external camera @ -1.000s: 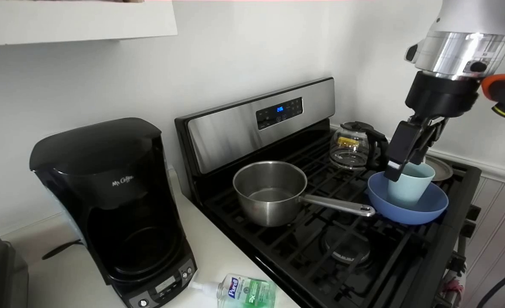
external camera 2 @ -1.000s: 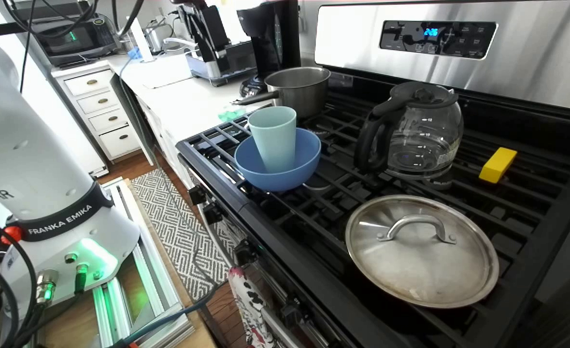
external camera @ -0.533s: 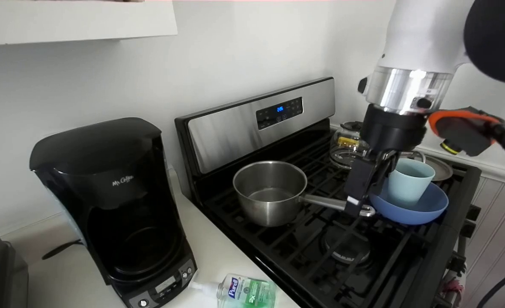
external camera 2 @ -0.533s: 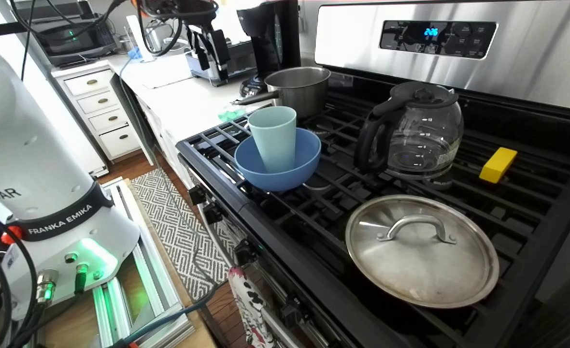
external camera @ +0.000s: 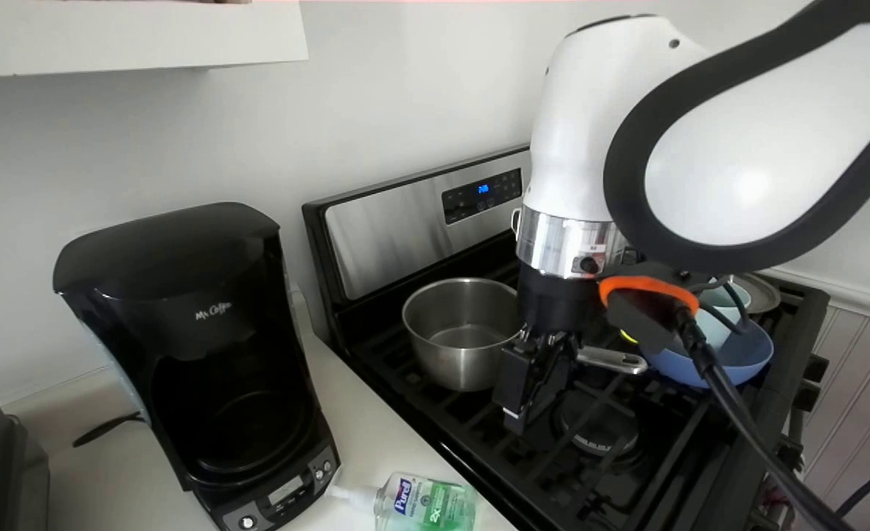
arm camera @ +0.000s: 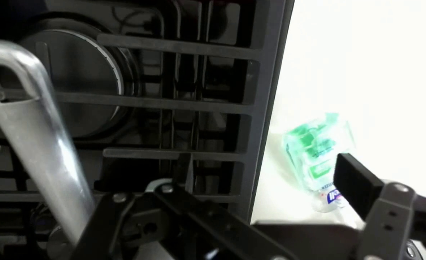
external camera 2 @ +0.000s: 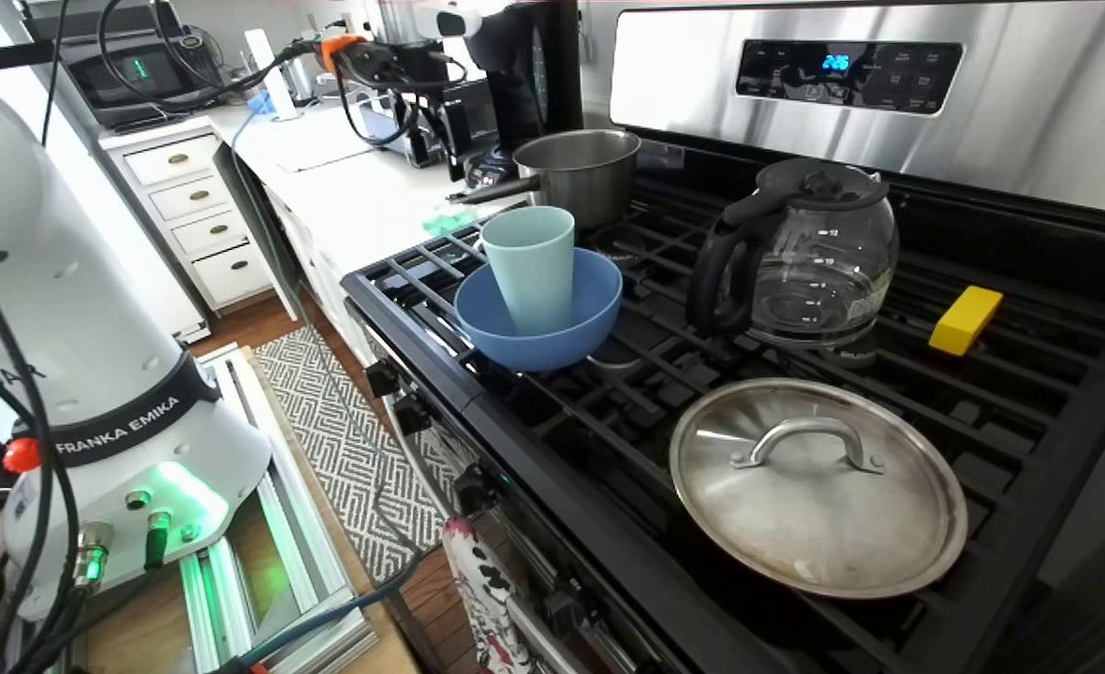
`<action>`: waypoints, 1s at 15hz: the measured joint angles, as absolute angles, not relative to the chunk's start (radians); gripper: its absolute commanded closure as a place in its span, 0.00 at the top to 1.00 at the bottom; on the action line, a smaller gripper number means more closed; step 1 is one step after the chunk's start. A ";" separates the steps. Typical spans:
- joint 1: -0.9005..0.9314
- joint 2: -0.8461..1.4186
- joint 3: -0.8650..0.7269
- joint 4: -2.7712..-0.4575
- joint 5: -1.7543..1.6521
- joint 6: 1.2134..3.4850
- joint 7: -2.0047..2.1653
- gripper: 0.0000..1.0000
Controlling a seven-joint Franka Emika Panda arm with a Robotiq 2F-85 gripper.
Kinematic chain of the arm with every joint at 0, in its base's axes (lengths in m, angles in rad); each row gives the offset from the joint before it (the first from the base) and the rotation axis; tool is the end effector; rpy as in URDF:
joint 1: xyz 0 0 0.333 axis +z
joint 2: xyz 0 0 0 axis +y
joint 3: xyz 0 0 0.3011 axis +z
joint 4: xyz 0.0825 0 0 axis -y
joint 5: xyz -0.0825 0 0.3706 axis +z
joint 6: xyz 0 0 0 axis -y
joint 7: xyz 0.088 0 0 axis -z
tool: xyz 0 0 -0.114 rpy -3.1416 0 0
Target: Put the bottle in the pot
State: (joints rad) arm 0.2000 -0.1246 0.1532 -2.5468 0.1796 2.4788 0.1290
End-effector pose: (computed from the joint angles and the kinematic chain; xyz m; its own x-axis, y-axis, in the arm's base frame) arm 0.4178 0.1531 0.3081 0.9959 0.0829 0.0363 0.0863 -0.9908 -0.1044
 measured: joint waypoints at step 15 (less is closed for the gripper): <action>0.247 0.076 0.230 -2.421 0.076 2.627 -0.027 1.00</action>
